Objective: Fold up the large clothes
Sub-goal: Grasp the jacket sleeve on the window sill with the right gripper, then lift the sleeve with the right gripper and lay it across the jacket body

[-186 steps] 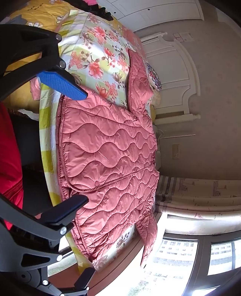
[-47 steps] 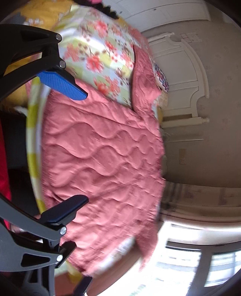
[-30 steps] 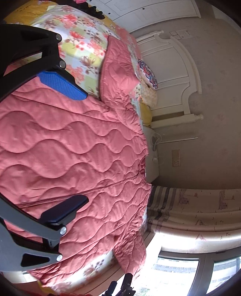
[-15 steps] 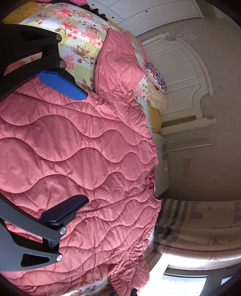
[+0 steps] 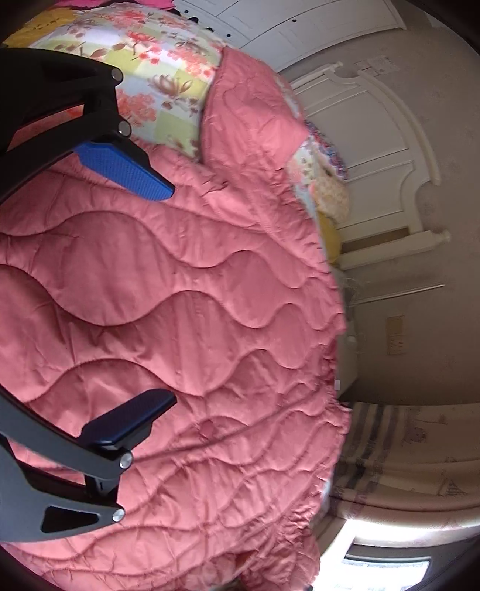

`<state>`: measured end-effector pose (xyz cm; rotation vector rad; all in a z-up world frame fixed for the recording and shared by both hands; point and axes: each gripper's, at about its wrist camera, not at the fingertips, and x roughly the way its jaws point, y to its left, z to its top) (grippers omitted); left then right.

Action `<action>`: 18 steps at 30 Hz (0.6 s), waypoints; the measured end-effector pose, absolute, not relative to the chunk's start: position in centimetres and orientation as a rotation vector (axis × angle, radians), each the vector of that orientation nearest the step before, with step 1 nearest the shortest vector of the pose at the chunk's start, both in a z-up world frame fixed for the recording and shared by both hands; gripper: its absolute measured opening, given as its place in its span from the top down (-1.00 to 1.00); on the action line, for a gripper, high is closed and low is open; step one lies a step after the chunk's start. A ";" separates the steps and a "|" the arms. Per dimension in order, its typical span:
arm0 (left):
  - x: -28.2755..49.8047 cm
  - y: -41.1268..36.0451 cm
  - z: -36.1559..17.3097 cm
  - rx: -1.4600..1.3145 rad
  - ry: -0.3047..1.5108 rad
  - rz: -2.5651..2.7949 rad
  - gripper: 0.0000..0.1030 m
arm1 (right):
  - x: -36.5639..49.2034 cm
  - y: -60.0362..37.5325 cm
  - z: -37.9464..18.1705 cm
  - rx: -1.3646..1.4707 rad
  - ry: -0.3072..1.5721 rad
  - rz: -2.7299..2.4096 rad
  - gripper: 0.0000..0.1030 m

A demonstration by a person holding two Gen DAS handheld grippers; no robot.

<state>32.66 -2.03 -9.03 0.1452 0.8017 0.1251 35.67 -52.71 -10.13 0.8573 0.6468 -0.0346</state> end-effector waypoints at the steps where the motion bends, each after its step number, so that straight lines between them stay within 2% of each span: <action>1: 32.9 -1.9 -9.6 0.143 0.827 0.123 -0.96 | 35.7 -52.9 -10.1 0.875 0.641 -0.031 -0.45; 3: 33.2 -1.8 -10.3 0.139 0.852 0.118 -0.96 | 35.6 -53.3 -10.1 0.918 0.620 -0.018 -0.45; 5: 33.3 -1.8 -10.5 0.138 0.862 0.111 -0.96 | 35.5 -53.6 -9.9 0.913 0.595 -0.030 -0.25; 7: 33.3 -1.9 -10.5 0.140 0.857 0.105 -0.96 | 35.6 -53.9 -9.6 0.894 0.582 -0.040 0.13; 11: 33.3 -2.1 -10.8 0.140 0.859 0.096 -0.96 | 35.9 -54.7 -9.5 0.892 0.598 -0.089 0.45; 12: 33.3 -2.0 -11.0 0.134 0.866 0.095 -0.96 | 35.8 -54.8 -9.2 0.875 0.594 -0.108 0.61; 16: 33.5 -1.6 -11.0 0.116 0.874 0.094 -0.96 | 36.5 -53.2 -6.7 0.721 0.579 -0.166 0.69; 18: 33.6 -1.3 -10.8 0.108 0.884 0.085 -0.96 | 37.1 -50.4 -3.7 0.514 0.562 -0.212 0.70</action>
